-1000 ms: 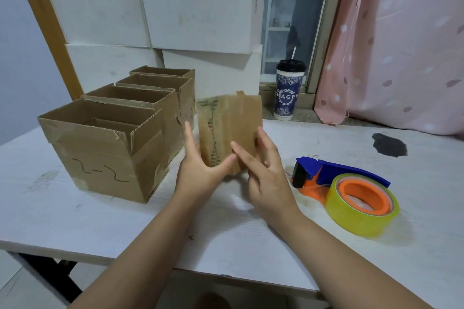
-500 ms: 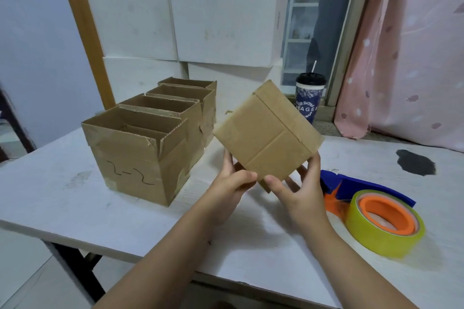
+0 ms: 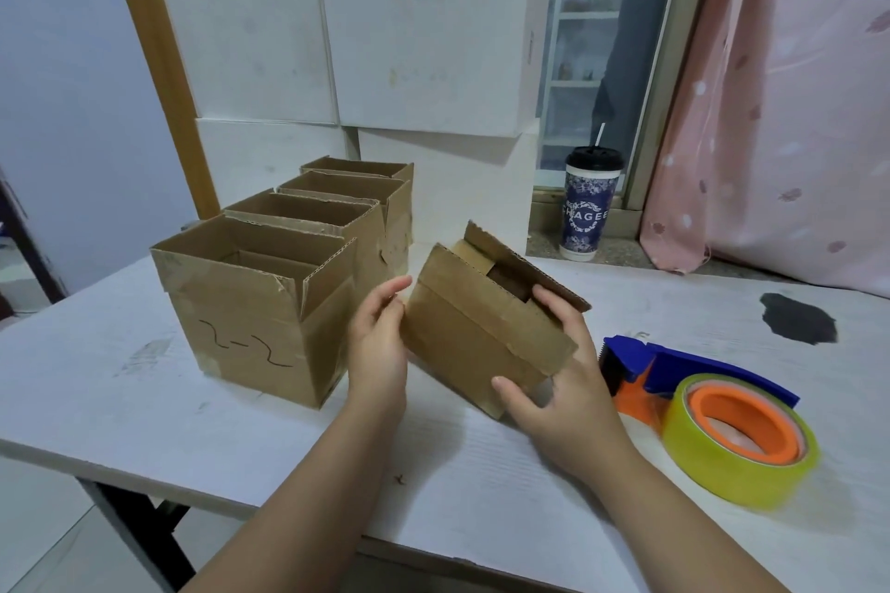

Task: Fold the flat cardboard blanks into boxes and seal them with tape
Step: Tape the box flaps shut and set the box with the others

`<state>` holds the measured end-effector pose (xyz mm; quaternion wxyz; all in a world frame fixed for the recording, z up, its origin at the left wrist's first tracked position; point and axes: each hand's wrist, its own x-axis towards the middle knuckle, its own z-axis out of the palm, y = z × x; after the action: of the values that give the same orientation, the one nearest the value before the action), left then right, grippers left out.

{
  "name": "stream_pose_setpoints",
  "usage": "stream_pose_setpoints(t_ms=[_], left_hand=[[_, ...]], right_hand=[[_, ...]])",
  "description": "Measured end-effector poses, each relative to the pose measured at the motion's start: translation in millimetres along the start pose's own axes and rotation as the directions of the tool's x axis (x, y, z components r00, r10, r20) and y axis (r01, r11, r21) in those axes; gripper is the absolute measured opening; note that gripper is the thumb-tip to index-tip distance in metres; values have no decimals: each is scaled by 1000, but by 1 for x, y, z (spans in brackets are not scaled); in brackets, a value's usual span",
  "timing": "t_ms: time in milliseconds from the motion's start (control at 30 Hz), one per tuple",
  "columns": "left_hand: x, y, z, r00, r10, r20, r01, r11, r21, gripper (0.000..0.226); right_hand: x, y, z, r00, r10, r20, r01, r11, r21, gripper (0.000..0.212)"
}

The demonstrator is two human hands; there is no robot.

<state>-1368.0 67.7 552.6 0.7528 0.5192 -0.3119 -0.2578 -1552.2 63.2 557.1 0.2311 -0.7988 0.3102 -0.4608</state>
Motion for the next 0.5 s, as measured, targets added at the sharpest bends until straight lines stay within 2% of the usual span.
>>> stream_pose_setpoints(t_ms=[67,133,233,267,333,433,500], left_hand=[[-6,2,1,988,148,52,-152,986,73,33],[-10,1,3,975,213,64,-221,963,157,54],[-9,-3,2,994,92,53,-102,967,233,74],[-7,-4,2,995,19,99,-47,959,280,74],[-7,-6,2,978,-66,199,-11,933,361,56],[-7,-2,2,974,21,224,-66,979,195,27],[-6,6,-2,954,76,289,-107,990,93,33]], right_hand=[[0,2,-1,1000,-13,0,13,1000,8,81],[0,7,-1,998,-42,-42,41,999,-21,72],[1,12,-2,985,4,-172,2,999,35,80],[2,13,-3,976,23,-217,-6,997,79,85],[3,13,-4,963,67,-261,-29,989,147,90],[2,11,-4,969,115,-221,-81,985,155,95],[1,11,-2,975,131,-181,-103,982,157,98]])
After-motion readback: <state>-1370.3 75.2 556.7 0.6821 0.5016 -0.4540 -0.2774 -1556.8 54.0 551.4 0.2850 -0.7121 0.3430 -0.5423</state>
